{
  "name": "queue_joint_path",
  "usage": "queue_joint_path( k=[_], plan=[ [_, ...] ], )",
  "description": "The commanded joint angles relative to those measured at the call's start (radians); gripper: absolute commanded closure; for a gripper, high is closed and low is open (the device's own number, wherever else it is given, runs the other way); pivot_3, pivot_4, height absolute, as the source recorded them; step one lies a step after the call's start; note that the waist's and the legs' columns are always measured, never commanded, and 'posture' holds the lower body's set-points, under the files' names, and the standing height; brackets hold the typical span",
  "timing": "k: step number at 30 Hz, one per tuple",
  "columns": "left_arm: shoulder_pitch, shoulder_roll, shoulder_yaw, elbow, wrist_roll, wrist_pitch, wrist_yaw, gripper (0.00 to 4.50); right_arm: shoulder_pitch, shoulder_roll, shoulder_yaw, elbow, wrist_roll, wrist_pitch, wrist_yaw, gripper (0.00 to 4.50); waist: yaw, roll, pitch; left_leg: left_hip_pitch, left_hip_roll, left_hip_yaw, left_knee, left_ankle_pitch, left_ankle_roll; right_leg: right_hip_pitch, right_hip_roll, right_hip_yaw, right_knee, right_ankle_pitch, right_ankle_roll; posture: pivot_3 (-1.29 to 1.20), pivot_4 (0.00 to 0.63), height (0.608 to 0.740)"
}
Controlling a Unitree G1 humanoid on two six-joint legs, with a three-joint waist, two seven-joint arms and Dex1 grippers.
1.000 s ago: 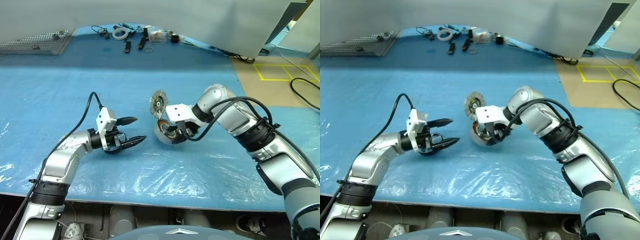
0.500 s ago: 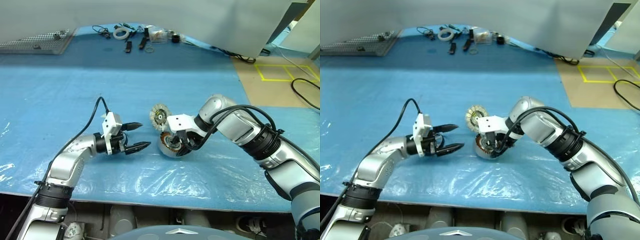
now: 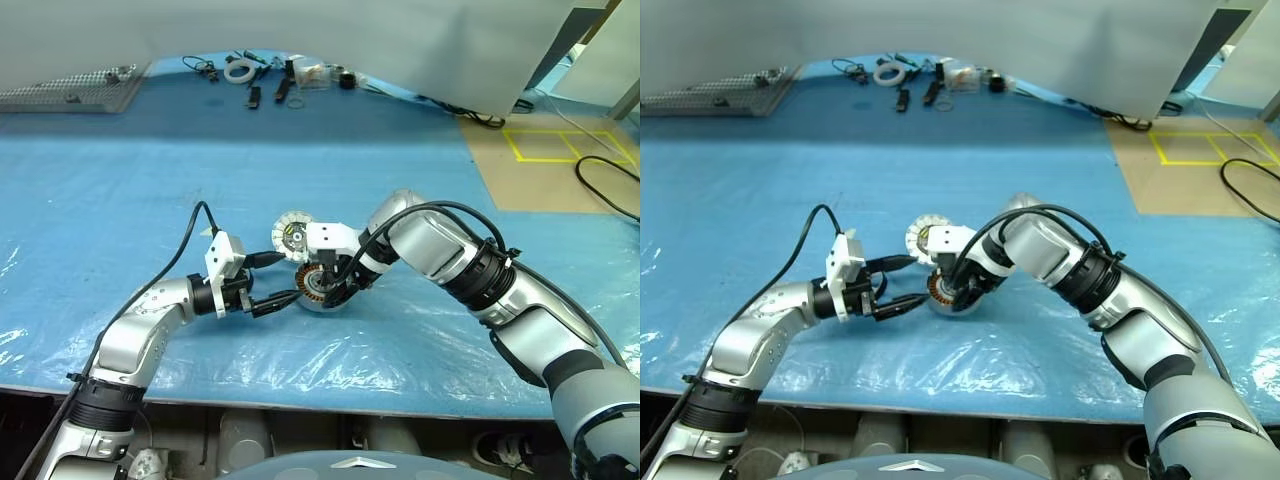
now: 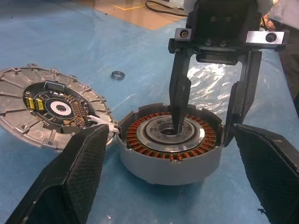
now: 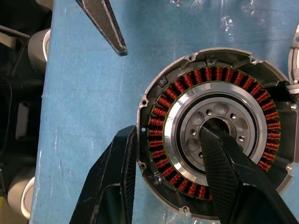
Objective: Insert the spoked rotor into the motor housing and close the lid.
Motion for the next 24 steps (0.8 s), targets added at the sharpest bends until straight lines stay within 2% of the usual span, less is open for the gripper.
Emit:
queue_joint_path(
  k=[1,10,17,20,23,24],
  plan=[
    [-0.001,0.001,0.01,-0.034,-0.01,-0.013,0.007,0.0,-0.001,0.002,0.053,0.008,0.024,0.065,-0.006,2.54,0.0,0.0,0.0,0.002,0.0,0.001,0.0,0.0,0.0,0.0,0.0,0.003,0.001,0.0,0.0,0.0,0.15,0.74],
    [-0.002,-0.007,0.006,-0.028,-0.007,-0.021,0.015,0.0,0.001,0.034,0.112,0.021,0.058,0.205,-0.09,2.54,0.004,-0.001,-0.001,0.005,-0.001,0.003,0.0,0.0,0.0,0.001,0.0,0.011,0.002,0.0,0.0,0.0,0.15,0.74],
    [-0.004,-0.002,0.007,-0.024,-0.006,-0.022,0.011,0.0,0.004,0.039,0.127,0.024,0.069,0.173,-0.133,2.54,0.003,-0.002,-0.003,0.009,-0.002,0.004,-0.001,0.0,0.0,0.003,0.0,0.014,0.002,0.0,0.0,0.0,0.15,0.74],
    [-0.008,0.002,0.01,-0.021,-0.006,-0.022,0.009,0.0,0.004,0.038,0.126,0.021,0.076,0.162,-0.142,1.83,0.004,-0.001,-0.003,0.01,-0.002,0.004,-0.001,0.0,0.0,0.003,0.0,0.015,0.002,-0.001,0.001,0.0,0.15,0.74],
    [-0.014,0.006,0.012,-0.015,-0.005,-0.024,0.006,0.0,-0.012,0.036,0.143,0.028,0.085,0.161,-0.139,0.92,0.004,-0.001,-0.003,0.009,-0.002,0.005,-0.001,0.0,0.0,0.002,0.0,0.015,0.002,-0.001,0.001,0.0,0.15,0.74],
    [-0.016,0.007,0.012,-0.013,-0.005,-0.025,0.004,0.0,-0.019,0.039,0.144,0.035,0.086,0.159,-0.141,0.92,0.003,-0.002,-0.003,0.009,-0.002,0.005,-0.001,0.0,0.0,0.002,0.0,0.015,0.001,-0.001,0.001,0.0,0.15,0.74]
  ],
)
